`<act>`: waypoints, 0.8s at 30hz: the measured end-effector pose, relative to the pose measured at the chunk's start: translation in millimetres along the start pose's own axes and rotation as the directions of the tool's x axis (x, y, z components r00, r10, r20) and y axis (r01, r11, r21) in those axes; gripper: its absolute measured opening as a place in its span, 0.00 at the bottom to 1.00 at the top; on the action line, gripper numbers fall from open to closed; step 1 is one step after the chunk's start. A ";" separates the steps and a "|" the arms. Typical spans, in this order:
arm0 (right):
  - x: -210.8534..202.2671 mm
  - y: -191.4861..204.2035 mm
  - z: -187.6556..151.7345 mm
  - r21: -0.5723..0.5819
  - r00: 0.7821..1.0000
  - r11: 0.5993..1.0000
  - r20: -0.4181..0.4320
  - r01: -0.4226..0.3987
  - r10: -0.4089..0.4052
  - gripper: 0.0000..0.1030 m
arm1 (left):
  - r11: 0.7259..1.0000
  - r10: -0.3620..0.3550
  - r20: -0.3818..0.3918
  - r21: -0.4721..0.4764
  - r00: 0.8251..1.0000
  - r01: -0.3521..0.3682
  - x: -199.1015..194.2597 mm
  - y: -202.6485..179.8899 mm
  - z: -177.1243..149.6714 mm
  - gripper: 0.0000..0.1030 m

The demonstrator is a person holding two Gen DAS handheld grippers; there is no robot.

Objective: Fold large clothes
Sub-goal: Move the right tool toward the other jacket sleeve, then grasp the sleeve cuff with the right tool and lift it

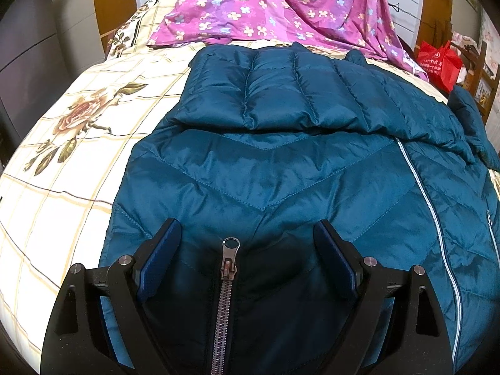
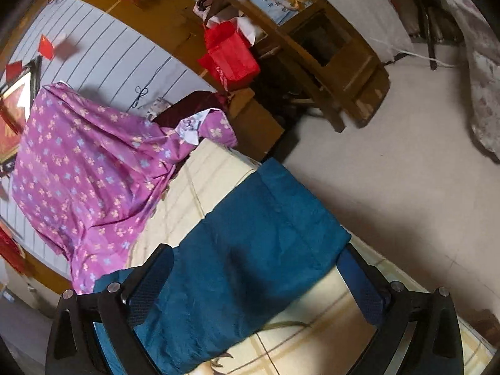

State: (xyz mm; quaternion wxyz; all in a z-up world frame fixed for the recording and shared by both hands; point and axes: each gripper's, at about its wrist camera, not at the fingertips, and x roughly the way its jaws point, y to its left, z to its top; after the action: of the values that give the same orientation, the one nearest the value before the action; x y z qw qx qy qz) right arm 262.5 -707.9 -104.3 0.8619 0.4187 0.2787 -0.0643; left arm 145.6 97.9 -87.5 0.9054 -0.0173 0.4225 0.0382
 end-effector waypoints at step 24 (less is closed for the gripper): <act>-6.5 84.8 -32.4 -0.338 0.963 0.902 0.102 0.270 -0.250 0.09 | 1.000 0.004 0.001 -0.003 1.000 -0.004 0.6 1.7 0.4 0.85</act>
State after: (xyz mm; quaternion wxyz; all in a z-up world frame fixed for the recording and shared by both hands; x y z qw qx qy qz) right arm 272.4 -629.8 -58.6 0.9136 0.2162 0.3148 -0.1397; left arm 146.2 99.7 -87.7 0.9054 -0.0178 0.4222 0.0406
